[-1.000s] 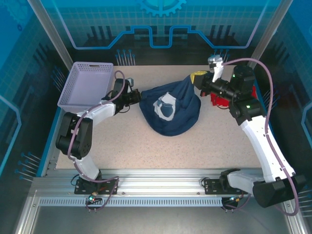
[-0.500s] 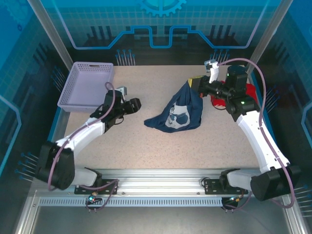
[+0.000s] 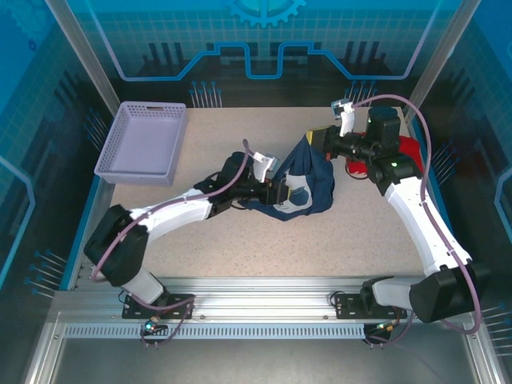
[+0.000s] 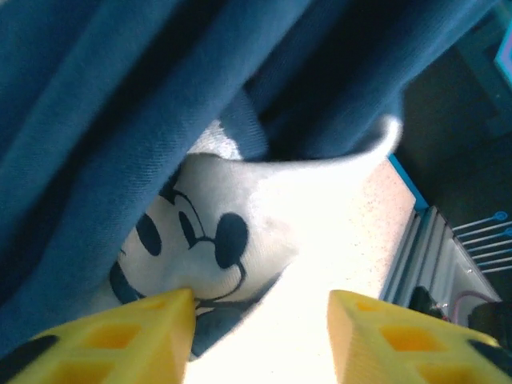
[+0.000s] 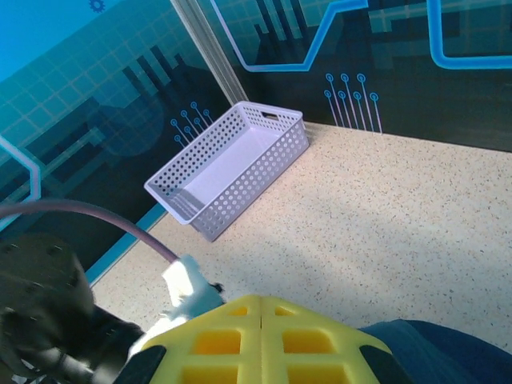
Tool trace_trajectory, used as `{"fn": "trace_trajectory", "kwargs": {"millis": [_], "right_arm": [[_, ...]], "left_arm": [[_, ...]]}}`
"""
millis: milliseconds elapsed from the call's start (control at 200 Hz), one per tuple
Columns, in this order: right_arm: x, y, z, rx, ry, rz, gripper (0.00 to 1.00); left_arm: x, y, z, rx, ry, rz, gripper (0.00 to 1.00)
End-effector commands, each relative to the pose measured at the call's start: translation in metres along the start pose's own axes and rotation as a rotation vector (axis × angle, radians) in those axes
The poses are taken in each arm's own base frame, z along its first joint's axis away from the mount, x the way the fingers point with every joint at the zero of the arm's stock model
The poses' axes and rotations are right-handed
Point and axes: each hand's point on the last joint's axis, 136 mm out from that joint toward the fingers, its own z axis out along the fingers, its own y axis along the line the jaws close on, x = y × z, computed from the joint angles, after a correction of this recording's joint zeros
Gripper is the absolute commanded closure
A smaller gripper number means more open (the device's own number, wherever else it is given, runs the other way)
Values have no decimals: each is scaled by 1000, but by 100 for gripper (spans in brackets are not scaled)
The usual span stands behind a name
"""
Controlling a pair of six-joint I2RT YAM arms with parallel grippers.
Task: Fold the inside-out t-shirt
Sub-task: Turn the T-shirt inside out at the center of the table.
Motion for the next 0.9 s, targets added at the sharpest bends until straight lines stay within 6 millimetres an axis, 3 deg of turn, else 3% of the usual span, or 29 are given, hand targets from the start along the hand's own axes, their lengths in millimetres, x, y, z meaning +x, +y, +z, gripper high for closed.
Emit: {"fn": "trace_trajectory", "kwargs": {"millis": [0, 50, 115, 245, 390, 410, 510, 555, 670, 765, 895], "right_arm": [[-32, 10, -6, -9, -62, -2, 100], [-43, 9, -9, 7, -86, 17, 100], [-59, 10, -15, 15, -124, 36, 100], [-84, 21, -24, -3, -189, 46, 100], [-78, 20, -25, 9, -169, 47, 100], [-75, 19, -25, 12, -160, 47, 100], [-54, 14, -17, 0, -96, 33, 100], [-44, 13, -13, -18, -62, 26, 100], [-23, 11, -6, -51, 12, 14, 100], [-14, 13, -3, -84, 47, 18, 100], [-11, 15, -1, -102, 56, 21, 100]], "left_arm": [[-6, -6, 12, 41, -6, 34, 87], [1, -8, 13, 53, -3, 42, 100], [16, -12, 12, 73, 8, 68, 100], [65, -10, 13, 71, 102, 137, 100], [105, 4, 5, 20, 183, 215, 100], [105, 6, 2, 10, 180, 222, 95], [90, -2, -12, 12, 121, 259, 61], [79, -11, -20, 40, 83, 264, 53], [46, -30, -43, 126, -27, 245, 45], [15, -29, -57, 144, -117, 193, 41], [-10, -26, -47, 108, -111, 195, 40]]}}
